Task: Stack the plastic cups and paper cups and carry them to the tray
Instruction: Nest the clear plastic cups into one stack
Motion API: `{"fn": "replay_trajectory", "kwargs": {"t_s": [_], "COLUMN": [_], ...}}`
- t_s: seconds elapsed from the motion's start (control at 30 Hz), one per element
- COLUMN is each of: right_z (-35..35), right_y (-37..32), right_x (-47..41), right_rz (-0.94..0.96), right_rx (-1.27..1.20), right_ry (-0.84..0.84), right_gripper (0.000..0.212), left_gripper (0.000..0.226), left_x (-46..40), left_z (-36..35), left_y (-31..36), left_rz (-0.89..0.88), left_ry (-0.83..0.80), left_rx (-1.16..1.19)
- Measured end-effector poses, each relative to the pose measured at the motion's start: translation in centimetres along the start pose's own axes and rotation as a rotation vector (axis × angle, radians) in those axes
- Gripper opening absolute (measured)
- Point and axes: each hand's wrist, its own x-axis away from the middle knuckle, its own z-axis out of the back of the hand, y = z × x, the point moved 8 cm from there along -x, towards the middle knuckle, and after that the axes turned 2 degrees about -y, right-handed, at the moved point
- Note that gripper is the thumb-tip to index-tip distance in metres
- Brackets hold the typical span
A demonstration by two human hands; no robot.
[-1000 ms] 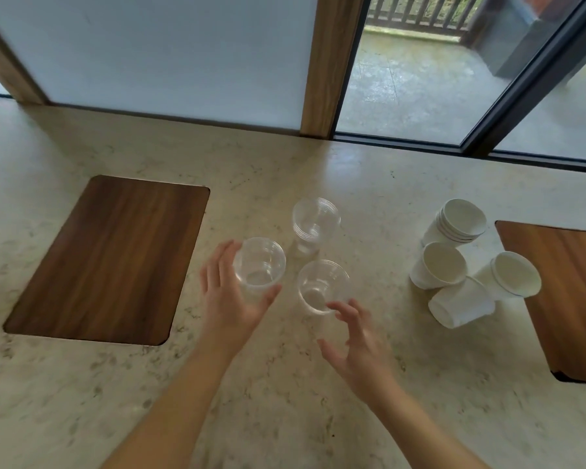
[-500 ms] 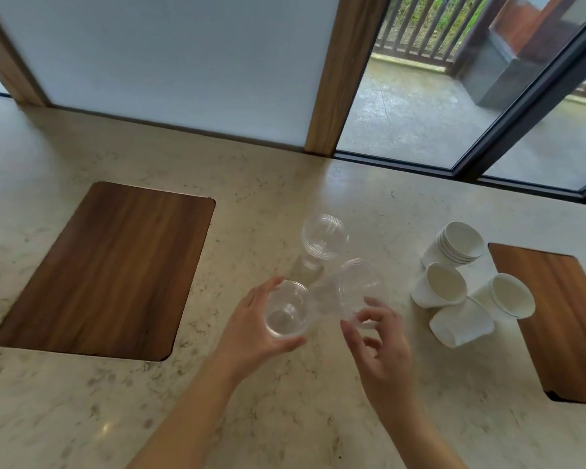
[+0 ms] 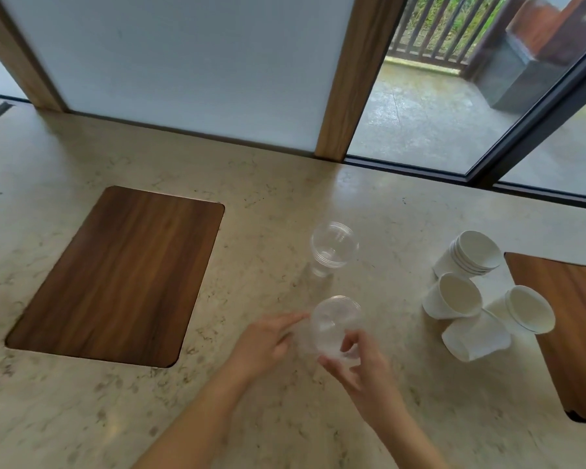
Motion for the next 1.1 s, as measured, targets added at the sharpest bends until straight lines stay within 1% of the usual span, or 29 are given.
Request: {"fn": "replay_trajectory", "kwargs": {"t_s": [0.03, 0.07, 0.1, 0.17, 0.23, 0.3, 0.37, 0.43, 0.53, 0.57, 0.63, 0.73, 0.8, 0.83, 0.9, 0.97, 1.03, 1.1], "right_z": [0.4, 0.8, 1.2, 1.4, 1.7, 2.6, 4.3, 6.0, 7.4, 7.5, 7.0, 5.2, 3.4, 2.6, 1.4, 0.7, 0.8, 1.7], "right_y": [1.0, 1.8, 2.5, 3.9, 4.8, 4.2, 2.9, 1.4, -0.6, -1.1, -2.0, -3.6, -4.5, -4.9, -5.2, -5.2, -4.4, -2.6], "right_x": [0.0, 0.1, 0.2, 0.5, 0.6, 0.1, -0.8, -1.9, -3.6, -4.1, -4.8, -5.0, -4.3, -3.7, -2.4, -1.0, 0.4, 1.6], "right_rz": [-0.047, -0.1, -0.157, -0.299, -0.383, -0.372, -0.316, -0.245, -0.146, -0.133, -0.112, -0.027, 0.042, 0.077, 0.126, 0.16, 0.169, 0.14], "right_rx": [-0.041, -0.083, -0.149, -0.373, -0.561, -0.634, -0.645, -0.634, -0.563, -0.503, -0.357, -0.171, -0.065, -0.027, 0.01, 0.004, -0.031, -0.061], "right_ry": [0.019, 0.042, 0.061, 0.084, 0.118, 0.167, 0.232, 0.277, 0.294, 0.275, 0.198, 0.069, -0.012, -0.043, -0.095, -0.119, -0.102, -0.047], "right_gripper": [0.055, 0.059, 0.063, 0.064, 0.07, 0.073, 0.071, 0.067, 0.047, 0.044, 0.047, 0.042, 0.042, 0.046, 0.056, 0.06, 0.058, 0.054], "left_gripper": [0.049, 0.05, 0.059, 0.09, 0.114, 0.127, 0.124, 0.112, 0.109, 0.11, 0.109, 0.107, 0.107, 0.109, 0.114, 0.118, 0.116, 0.113], "left_x": [-0.8, -1.7, -2.7, -5.1, -8.2, -10.9, -12.5, -12.8, -11.2, -10.3, -8.5, -4.9, -2.5, -1.4, 0.4, 1.5, 2.2, 2.6], "left_z": [1.2, 2.5, 3.8, 5.8, 6.6, 5.9, 4.3, 3.0, 1.9, 1.8, 1.7, 1.9, 1.8, 1.7, 1.5, 1.3, 0.6, -0.2], "left_y": [0.5, 1.2, 1.8, 3.0, 4.0, 4.5, 4.5, 4.0, 3.3, 3.3, 3.3, 3.3, 3.0, 2.7, 1.9, 1.3, 0.9, 0.4], "left_rz": [-0.018, -0.028, -0.022, -0.005, 0.015, 0.061, 0.089, 0.098, 0.1, 0.096, 0.095, 0.117, 0.138, 0.165, 0.232, 0.248, 0.24, 0.279], "left_ry": [0.054, 0.129, 0.2, 0.298, 0.292, 0.213, 0.142, 0.135, 0.159, 0.172, 0.207, 0.264, 0.284, 0.29, 0.303, 0.317, 0.332, 0.363], "left_rx": [0.014, 0.025, 0.046, 0.083, 0.053, 0.003, 0.001, 0.029, 0.022, 0.002, -0.034, -0.078, -0.063, -0.021, 0.086, 0.144, 0.198, 0.254]}}
